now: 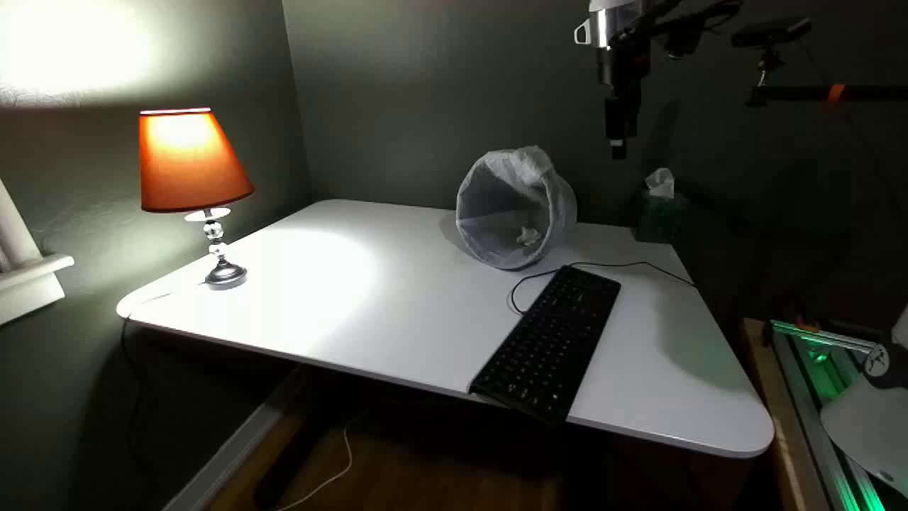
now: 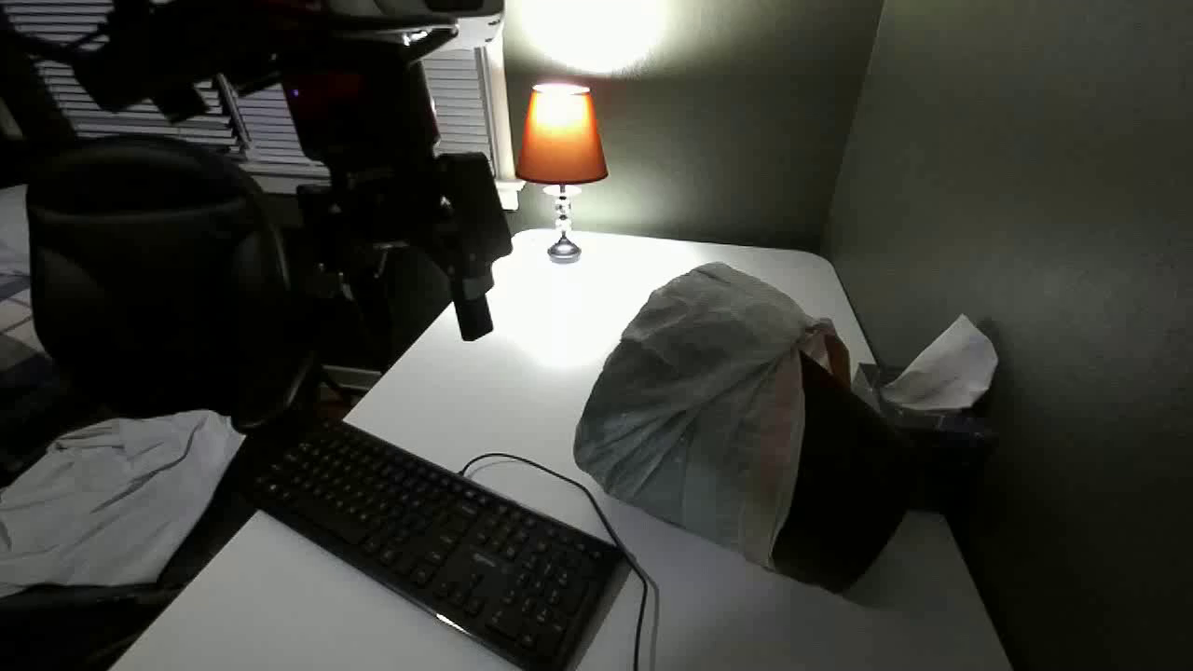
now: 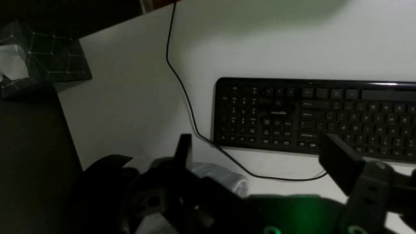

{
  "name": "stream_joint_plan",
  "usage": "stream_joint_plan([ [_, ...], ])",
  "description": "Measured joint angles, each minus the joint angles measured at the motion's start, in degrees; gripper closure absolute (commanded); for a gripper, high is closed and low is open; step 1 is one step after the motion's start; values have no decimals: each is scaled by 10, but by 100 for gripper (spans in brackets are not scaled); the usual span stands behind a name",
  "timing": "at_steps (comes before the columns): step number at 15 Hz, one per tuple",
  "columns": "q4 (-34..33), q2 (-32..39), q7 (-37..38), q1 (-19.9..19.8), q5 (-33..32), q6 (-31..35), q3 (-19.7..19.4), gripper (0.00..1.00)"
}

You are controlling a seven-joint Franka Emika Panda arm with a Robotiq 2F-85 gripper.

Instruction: Pick up the bin and make it stand upright

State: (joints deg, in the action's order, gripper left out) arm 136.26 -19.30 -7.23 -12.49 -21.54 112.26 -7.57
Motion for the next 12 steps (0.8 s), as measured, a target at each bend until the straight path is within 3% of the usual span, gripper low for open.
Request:
stream_joint_plan([
  [12, -9, 13, 31, 1, -5, 13, 2, 0],
])
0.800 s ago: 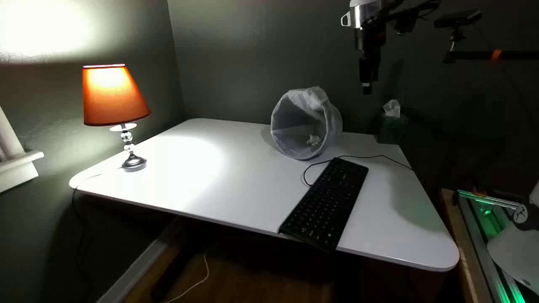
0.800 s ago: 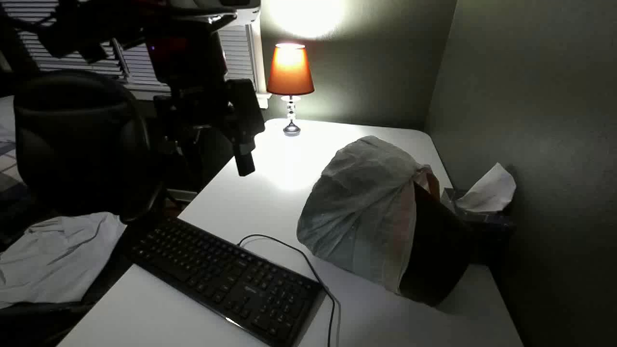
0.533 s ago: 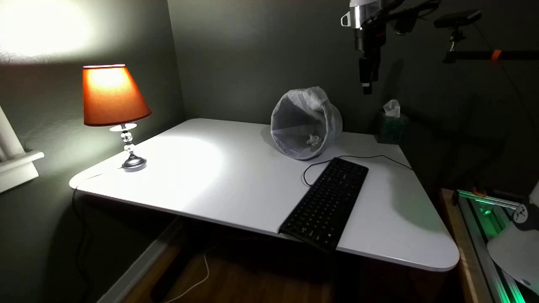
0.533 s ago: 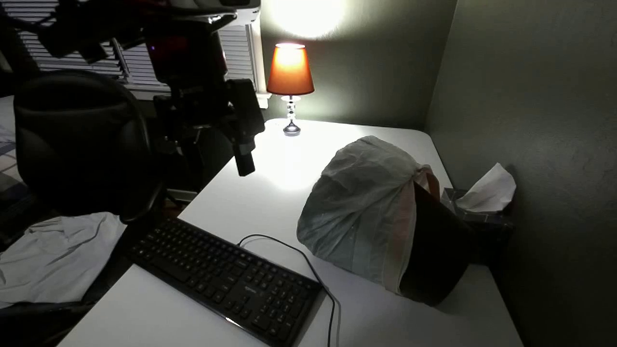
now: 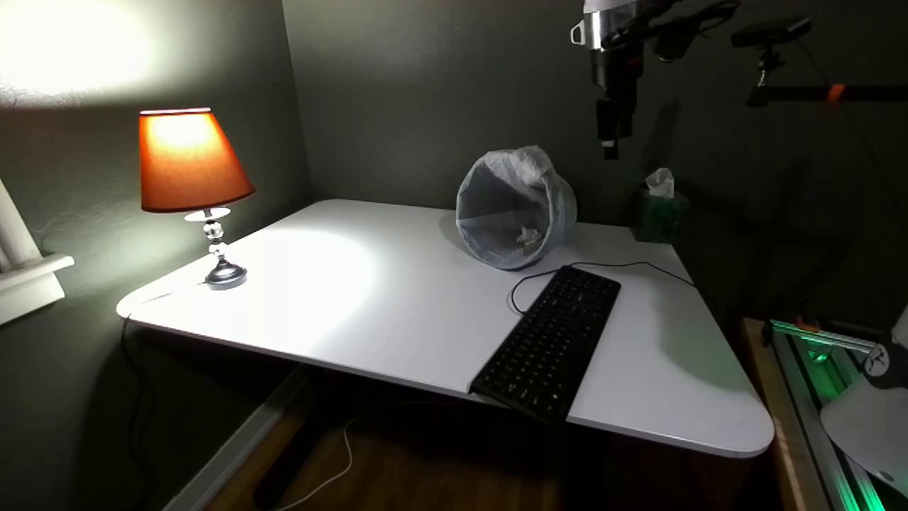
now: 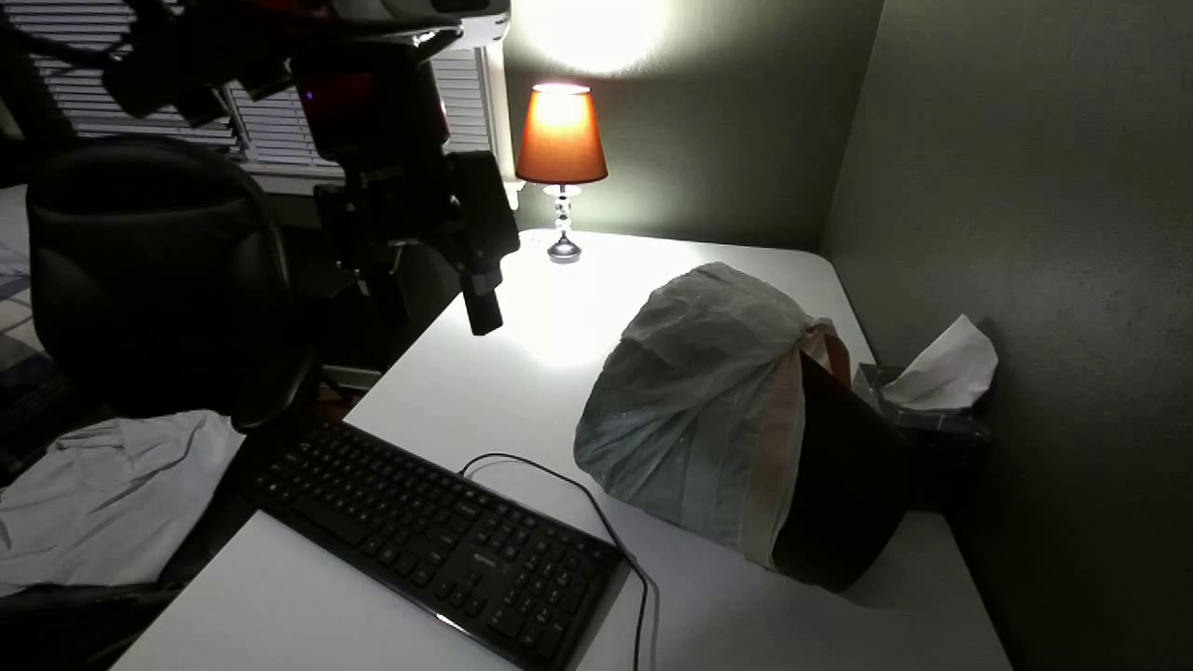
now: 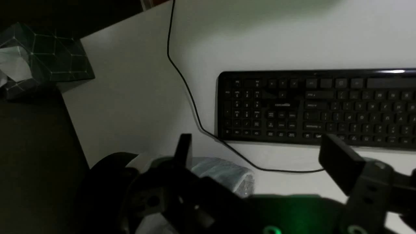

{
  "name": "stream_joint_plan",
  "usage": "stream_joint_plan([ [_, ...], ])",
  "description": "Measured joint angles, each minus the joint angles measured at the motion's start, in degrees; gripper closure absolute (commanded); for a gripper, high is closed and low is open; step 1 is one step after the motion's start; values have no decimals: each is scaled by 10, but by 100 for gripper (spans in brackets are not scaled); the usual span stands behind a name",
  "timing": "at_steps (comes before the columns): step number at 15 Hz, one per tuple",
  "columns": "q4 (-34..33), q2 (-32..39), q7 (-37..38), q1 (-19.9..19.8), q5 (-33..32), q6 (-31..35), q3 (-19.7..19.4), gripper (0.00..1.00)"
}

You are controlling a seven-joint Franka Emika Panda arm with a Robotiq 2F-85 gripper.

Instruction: Pick up the bin and make it stand upright

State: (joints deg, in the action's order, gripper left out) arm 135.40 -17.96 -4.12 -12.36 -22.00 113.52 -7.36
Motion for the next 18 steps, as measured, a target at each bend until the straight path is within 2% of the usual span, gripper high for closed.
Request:
stream_joint_plan([
  [3, -7, 30, 71, 1, -34, 59, 13, 0],
  [6, -16, 66, 170, 2, -98, 99, 30, 0],
  [11, -48, 121, 325, 4, -192, 101, 41, 0],
  [18, -107, 200, 419, 14, -225, 101, 33, 0],
])
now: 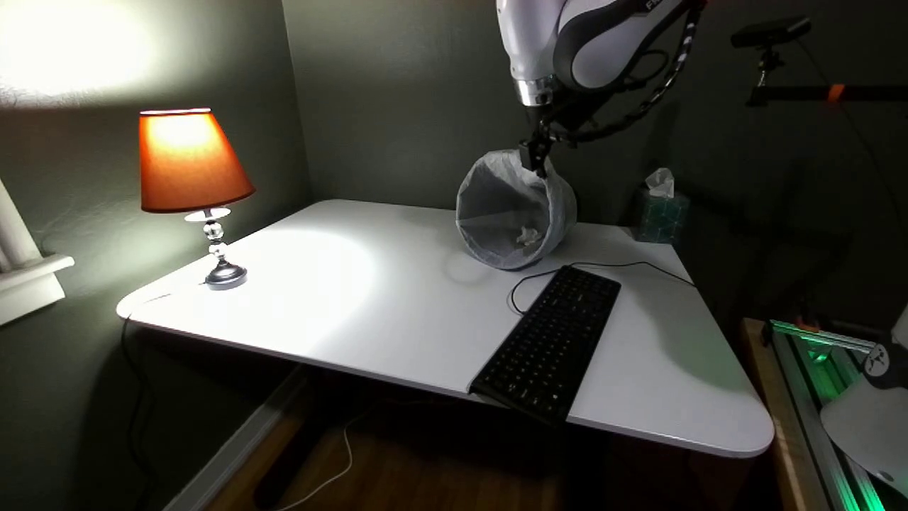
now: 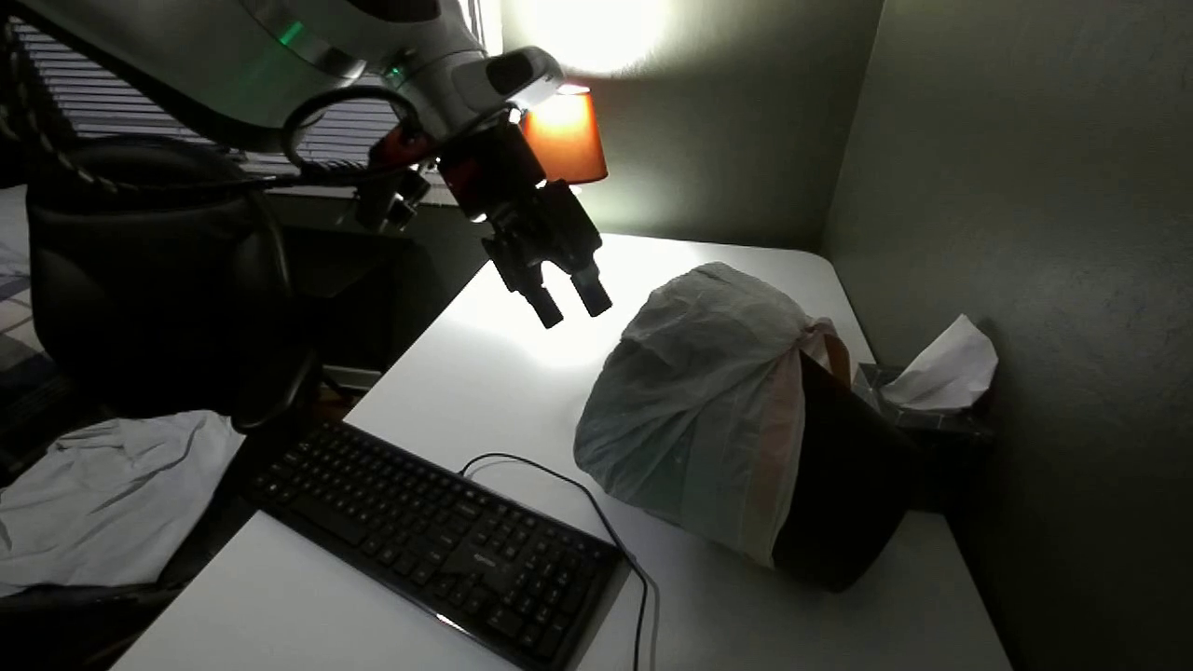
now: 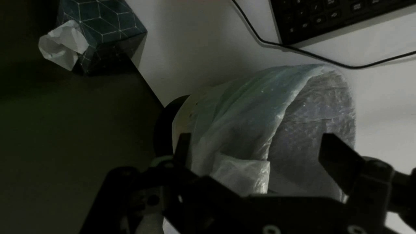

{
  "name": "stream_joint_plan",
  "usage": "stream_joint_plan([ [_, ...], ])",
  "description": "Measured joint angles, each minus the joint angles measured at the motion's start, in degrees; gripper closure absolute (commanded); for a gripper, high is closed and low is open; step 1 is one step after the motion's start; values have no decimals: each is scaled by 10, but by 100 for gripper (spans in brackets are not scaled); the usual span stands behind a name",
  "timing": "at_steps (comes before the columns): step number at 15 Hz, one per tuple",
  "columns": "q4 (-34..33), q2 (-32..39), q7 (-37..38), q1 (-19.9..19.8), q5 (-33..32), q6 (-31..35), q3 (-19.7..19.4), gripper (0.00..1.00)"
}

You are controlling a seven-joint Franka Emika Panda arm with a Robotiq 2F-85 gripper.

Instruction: Pick up the bin and make it stand upright

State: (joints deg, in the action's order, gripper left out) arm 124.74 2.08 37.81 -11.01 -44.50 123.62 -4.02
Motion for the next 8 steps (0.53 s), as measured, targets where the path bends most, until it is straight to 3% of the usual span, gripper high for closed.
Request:
stream_joint_plan([
  [8, -66, 71, 67, 13, -11, 0, -28, 0],
])
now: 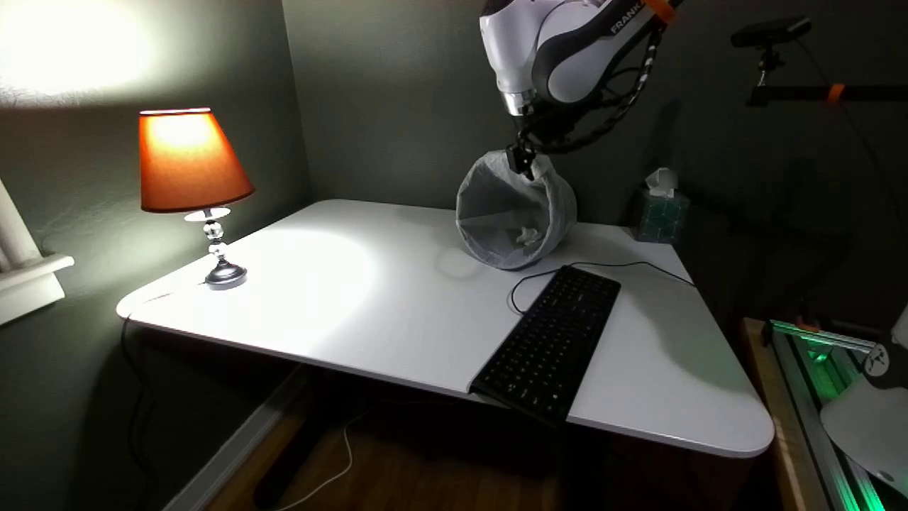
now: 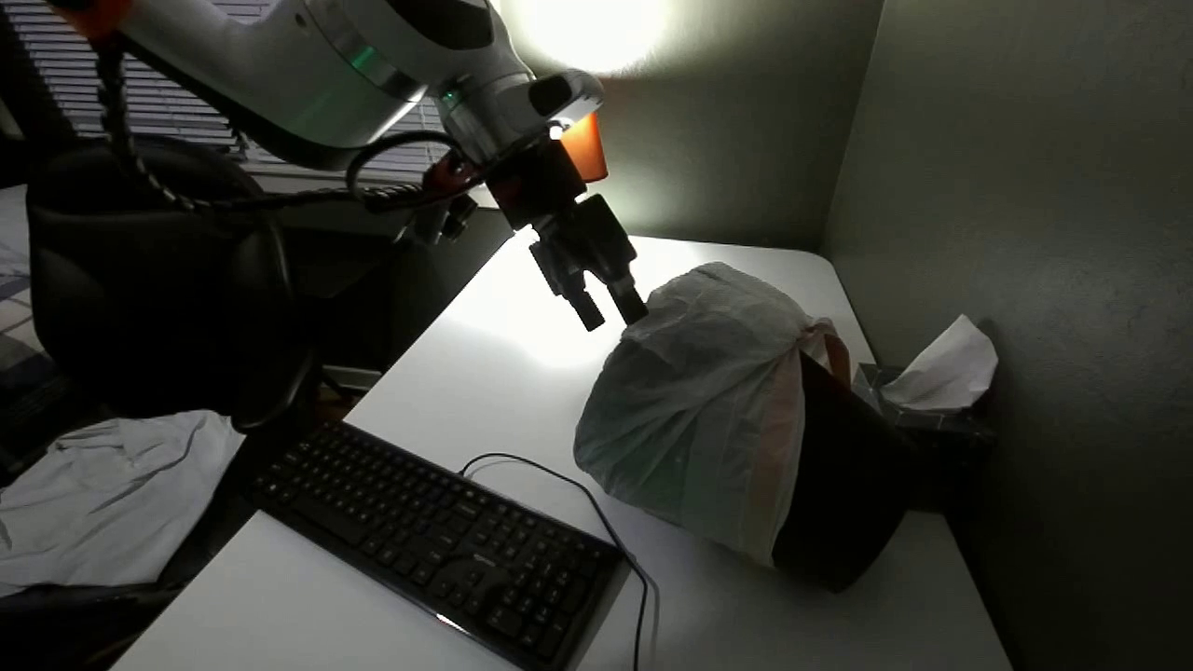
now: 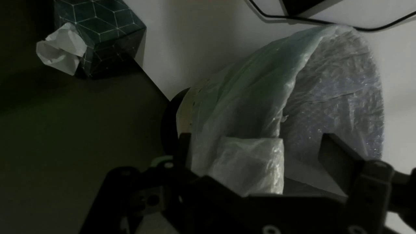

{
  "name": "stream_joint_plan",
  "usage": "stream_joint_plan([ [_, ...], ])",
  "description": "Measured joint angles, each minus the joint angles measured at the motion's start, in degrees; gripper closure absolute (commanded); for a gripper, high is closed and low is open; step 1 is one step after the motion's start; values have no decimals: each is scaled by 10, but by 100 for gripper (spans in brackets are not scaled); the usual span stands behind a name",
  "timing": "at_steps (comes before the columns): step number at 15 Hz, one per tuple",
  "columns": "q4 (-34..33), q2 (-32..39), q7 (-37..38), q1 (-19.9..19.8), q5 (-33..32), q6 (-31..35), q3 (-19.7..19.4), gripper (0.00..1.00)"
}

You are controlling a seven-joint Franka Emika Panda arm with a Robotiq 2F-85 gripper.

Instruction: Pick up the bin and make it stand upright

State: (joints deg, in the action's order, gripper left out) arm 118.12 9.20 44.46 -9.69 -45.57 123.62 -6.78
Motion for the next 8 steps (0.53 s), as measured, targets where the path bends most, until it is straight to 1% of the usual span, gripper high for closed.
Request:
stream_joint_plan([
  [8, -47, 52, 4, 3, 0, 0, -19, 0],
])
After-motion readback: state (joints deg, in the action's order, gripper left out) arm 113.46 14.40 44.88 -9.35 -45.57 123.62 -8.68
